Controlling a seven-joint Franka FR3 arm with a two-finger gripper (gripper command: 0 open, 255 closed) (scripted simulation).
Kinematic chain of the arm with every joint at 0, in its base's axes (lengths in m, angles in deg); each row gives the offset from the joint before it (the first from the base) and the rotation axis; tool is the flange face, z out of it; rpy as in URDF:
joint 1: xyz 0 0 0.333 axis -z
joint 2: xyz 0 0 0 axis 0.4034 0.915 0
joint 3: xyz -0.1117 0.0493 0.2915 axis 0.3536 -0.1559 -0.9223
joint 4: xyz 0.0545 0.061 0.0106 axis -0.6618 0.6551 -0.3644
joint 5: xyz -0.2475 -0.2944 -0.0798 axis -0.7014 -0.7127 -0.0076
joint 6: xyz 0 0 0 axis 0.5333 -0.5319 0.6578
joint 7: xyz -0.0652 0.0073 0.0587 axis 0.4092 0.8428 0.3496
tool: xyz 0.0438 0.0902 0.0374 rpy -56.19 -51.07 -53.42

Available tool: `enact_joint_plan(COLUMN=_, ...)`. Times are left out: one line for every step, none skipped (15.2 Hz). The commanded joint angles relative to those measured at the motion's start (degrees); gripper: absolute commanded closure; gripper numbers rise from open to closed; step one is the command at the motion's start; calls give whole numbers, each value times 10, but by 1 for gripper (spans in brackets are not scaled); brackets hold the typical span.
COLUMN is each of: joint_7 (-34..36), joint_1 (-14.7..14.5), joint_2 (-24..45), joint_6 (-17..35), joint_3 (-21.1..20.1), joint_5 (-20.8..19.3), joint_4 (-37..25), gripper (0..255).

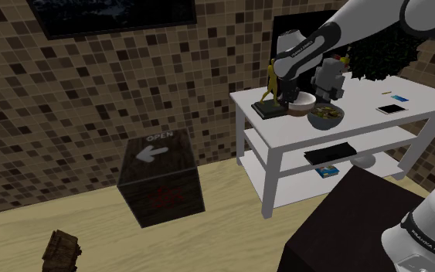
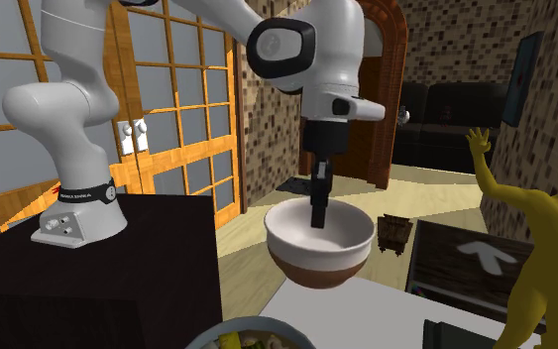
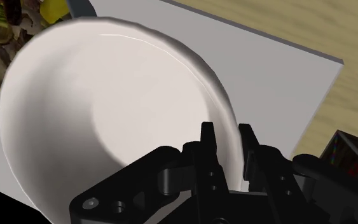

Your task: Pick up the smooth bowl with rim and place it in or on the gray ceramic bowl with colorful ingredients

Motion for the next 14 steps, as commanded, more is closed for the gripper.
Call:
enact_joint_plan(joint_7=-2, joint_1=0, joint_2=-9, joint_6=-15, joint_3=0, joint_5=0, joint_4=-6, gripper=255)
enact_joint_plan(joint_7=-3, joint_1=0, joint_2=-13, joint_6=-21, joint_3=1, joint_5=0, joint_4=-9, gripper=255)
enact_joint_plan(joint_7=-4, joint_1=-1, joint_2=-16, joint_6=-28, joint_3=1, joint_5=-1, joint_4=-12, gripper=255)
enact_joint_plan(joint_7=-5, joint_1=-1, joint_2=-20, joint_6=-34, joint_3=1, joint_5=-1, joint_4=-15, gripper=255)
enact_joint_plan(joint_7=-5, joint_1=-1, joint_2=-24, joint_6=-41, joint_3=1, joint_5=-1, joint_4=-18, gripper=255)
enact_joint_plan(joint_7=-6, joint_1=-1, joint_2=-27, joint_6=-47, joint_3=1, joint_5=-1, joint_4=-21, gripper=255)
enact_joint_plan(joint_7=-7, joint_1=-2, joint_2=-30, joint_6=-54, joint_3=1, joint_5=-1, joint_4=-24, gripper=255)
enact_joint_plan(joint_7=-7, joint_1=-2, joint_2=-32, joint_6=-56, joint_3=1, joint_5=-1, joint_4=-25, gripper=255)
enact_joint_plan(joint_7=-19, joint_1=6, joint_2=-35, joint_6=-53, joint_3=5, joint_5=-1, joint_4=-21, gripper=255)
enact_joint_plan(joint_7=-31, joint_1=14, joint_2=-39, joint_6=-50, joint_3=10, joint_5=0, joint_4=-16, gripper=255)
enact_joint_plan(joint_7=-44, joint_1=22, joint_2=-42, joint_6=-48, joint_3=14, joint_5=0, joint_4=-13, gripper=255)
enact_joint_plan(joint_7=-56, joint_1=30, joint_2=-44, joint_6=-45, joint_3=19, joint_5=1, joint_4=-10, gripper=255)
enact_joint_plan(joint_7=-69, joint_1=38, joint_2=-46, joint_6=-43, joint_3=23, joint_5=2, joint_4=-7, gripper=255)
enact_joint_plan(joint_7=-82, joint_1=46, joint_2=-47, joint_6=-40, joint_3=27, joint_5=3, joint_4=-6, gripper=255)
